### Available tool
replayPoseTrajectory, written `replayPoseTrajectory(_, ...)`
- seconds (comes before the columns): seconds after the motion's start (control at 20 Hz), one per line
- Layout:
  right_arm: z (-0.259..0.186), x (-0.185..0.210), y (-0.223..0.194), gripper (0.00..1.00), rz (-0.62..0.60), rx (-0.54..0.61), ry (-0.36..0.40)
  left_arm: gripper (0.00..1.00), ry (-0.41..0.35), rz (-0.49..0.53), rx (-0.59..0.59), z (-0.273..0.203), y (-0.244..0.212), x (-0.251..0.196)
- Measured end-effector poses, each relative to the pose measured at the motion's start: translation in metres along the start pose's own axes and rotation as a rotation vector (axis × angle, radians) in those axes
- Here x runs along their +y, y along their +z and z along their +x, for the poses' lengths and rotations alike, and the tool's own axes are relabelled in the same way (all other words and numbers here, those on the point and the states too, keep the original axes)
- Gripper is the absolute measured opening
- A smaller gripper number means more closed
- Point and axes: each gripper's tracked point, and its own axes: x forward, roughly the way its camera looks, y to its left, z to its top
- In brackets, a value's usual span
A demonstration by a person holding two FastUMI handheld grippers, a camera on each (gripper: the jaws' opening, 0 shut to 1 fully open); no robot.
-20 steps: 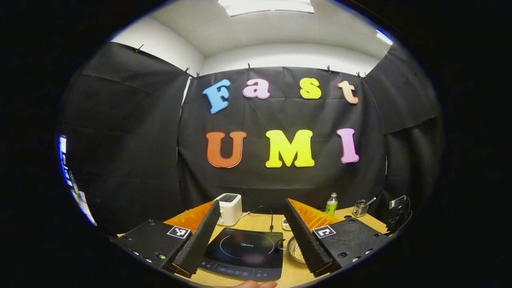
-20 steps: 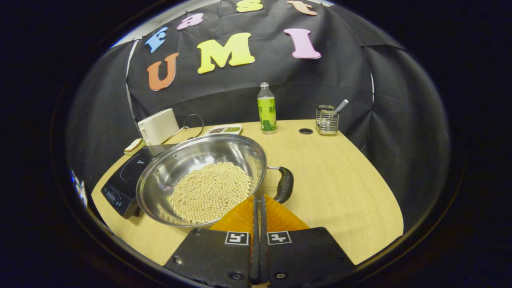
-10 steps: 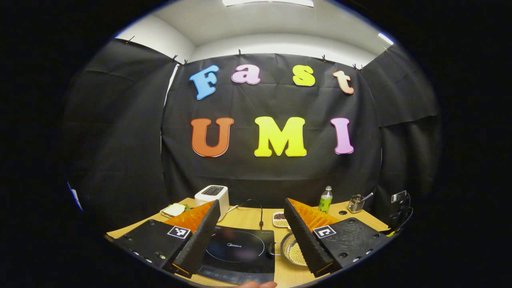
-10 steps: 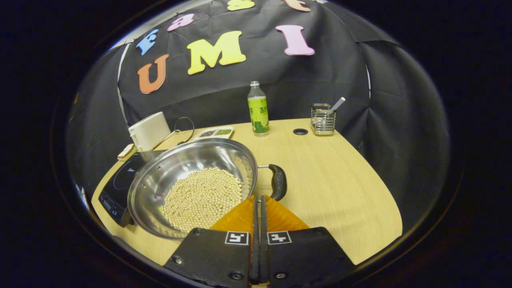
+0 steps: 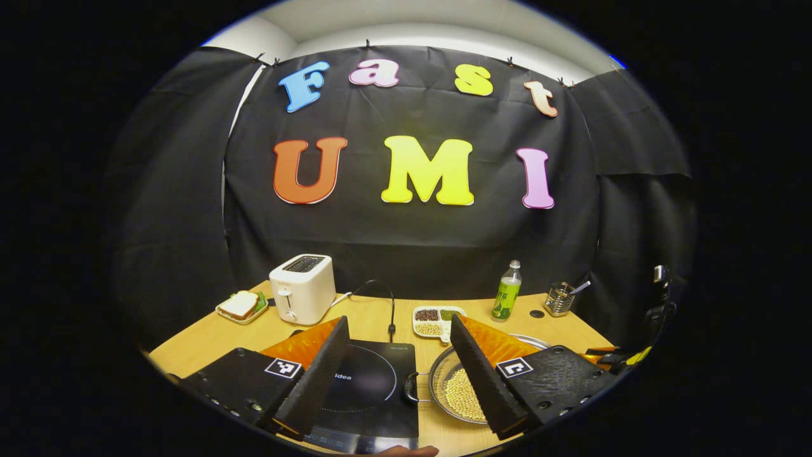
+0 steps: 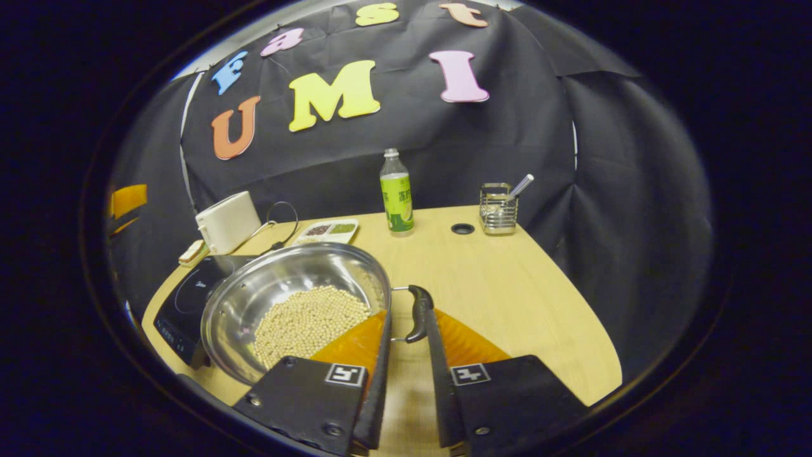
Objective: First push the handle of the pot to place it horizontally, then grasp the pot with both hands and set it on the induction cooktop.
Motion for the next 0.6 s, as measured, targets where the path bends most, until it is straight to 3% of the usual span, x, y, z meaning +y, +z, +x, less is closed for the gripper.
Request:
replayPoseTrajectory(0.05,0.003,-0.005,0.003,0.46,0.001,-0.012,-0.018,0.96,-0.002,0.001,0.024,0.007,-0.009,-0.002)
replayPoseTrajectory(0.15,0.010,-0.013,0.005,0.87,-0.017,-0.018,-0.045,0.95,-0.007,-0.002,0.079,0.021,-0.028,-0.006)
replayPoseTrajectory(0.2,0.012,-0.015,0.005,0.99,-0.016,-0.006,-0.054,0.96,-0.014,-0.006,0.103,0.026,-0.037,-0.008)
replayPoseTrajectory(0.6,0.040,-0.004,-0.006,0.98,-0.023,0.079,-0.026,0.96,-0.090,-0.013,0.312,0.051,-0.107,-0.035)
